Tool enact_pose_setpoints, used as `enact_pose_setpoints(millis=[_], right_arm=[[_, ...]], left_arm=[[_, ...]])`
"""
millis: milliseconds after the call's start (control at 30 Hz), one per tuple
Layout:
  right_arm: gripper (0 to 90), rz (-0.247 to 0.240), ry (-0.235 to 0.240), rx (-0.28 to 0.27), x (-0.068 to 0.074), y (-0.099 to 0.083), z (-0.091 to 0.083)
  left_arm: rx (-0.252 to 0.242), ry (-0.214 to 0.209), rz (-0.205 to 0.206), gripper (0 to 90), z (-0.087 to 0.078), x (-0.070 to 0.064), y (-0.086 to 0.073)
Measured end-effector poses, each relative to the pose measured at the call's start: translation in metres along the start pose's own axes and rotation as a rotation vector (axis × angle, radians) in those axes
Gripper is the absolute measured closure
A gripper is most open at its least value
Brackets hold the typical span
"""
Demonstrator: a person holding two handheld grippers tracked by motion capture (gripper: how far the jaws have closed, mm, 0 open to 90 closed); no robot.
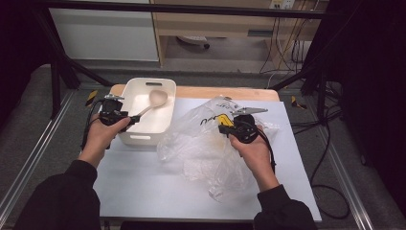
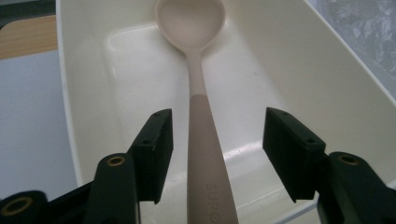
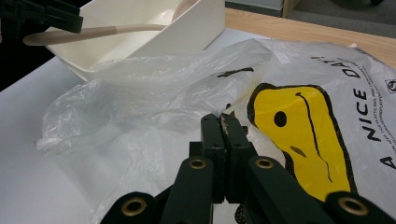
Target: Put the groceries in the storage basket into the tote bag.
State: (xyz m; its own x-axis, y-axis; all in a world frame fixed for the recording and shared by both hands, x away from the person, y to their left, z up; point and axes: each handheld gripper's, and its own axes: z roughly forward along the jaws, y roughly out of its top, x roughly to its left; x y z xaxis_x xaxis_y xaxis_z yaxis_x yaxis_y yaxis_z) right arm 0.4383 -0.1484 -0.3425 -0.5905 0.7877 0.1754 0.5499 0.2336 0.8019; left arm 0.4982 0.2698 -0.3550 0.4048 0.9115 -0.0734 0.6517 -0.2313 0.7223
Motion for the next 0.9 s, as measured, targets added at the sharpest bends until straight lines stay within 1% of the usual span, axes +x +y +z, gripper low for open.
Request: enact_pose_setpoints(millis=[167, 333, 500, 567, 700, 900], right_arm=[[90.0, 0.004, -0.004, -0.001, -0.002, 0.0, -0.001], [90.0, 0.008, -0.005, 0.004, -0.003, -0.001, -0.001], [90.0, 0.008, -0.008, 0.004, -0.003, -0.001, -0.001], [90.0, 0.008, -0.008, 0.003, -0.004, -0.001, -0.001], [90.0, 0.008, -0.006, 0.005, -0.004, -0.001, -0.001], [90.0, 0.009, -0.005, 0.004, -0.004, -0.001, -0.001]], left_arm=[[0.022, 0.013, -0.008, 50.8, 0.006, 0.002, -0.001], [0.014, 0.026, -0.003, 54.9, 0.007, 0.002, -0.003], [0.015, 0.023, -0.003, 55.1, 0.008, 0.001, -0.004], [0.018, 0.029, 0.0, 55.1, 0.009, 0.001, -0.005], [0.015, 0.03, -0.014, 55.0, 0.011, 0.002, -0.006], [0.025, 0.037, -0.002, 54.6, 0.014, 0.0, -0.007]])
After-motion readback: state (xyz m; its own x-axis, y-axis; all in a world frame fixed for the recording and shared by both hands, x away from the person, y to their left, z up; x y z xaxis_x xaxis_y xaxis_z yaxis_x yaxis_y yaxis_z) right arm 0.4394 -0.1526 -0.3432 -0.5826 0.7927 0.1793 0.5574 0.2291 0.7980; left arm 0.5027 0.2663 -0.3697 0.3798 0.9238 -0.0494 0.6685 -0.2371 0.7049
